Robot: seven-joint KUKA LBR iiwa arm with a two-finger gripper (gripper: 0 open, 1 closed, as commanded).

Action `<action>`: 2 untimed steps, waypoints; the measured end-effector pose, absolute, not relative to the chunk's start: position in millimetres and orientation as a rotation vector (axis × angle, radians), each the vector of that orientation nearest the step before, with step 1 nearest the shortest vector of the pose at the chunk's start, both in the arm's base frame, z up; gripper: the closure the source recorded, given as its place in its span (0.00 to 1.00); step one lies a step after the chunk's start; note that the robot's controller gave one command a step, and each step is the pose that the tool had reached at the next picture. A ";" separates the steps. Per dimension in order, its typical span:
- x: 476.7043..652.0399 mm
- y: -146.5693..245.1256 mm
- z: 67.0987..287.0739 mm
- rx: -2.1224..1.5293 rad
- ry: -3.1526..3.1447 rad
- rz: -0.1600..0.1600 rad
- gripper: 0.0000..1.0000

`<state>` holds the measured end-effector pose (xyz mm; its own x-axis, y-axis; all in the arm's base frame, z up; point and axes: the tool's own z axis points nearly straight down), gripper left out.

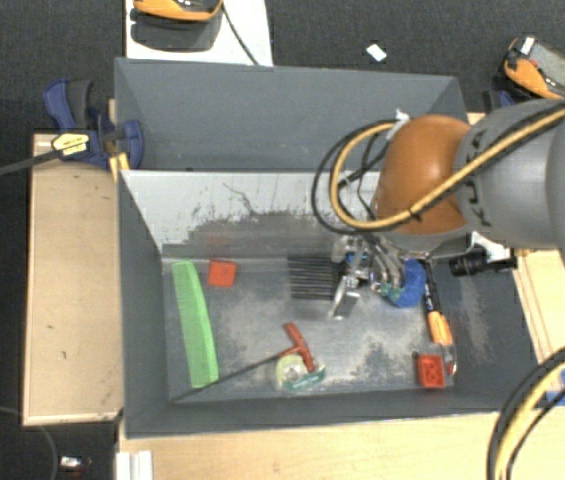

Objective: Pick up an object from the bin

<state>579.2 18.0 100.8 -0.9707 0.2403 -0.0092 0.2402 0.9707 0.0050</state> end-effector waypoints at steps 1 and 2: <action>589.0 24.2 70.1 0.432 3.098 0.007 0.00; 580.1 42.7 72.7 0.839 3.011 0.012 1.00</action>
Offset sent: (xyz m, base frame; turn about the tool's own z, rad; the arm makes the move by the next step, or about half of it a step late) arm -0.0010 0.0243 -0.0308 0.3038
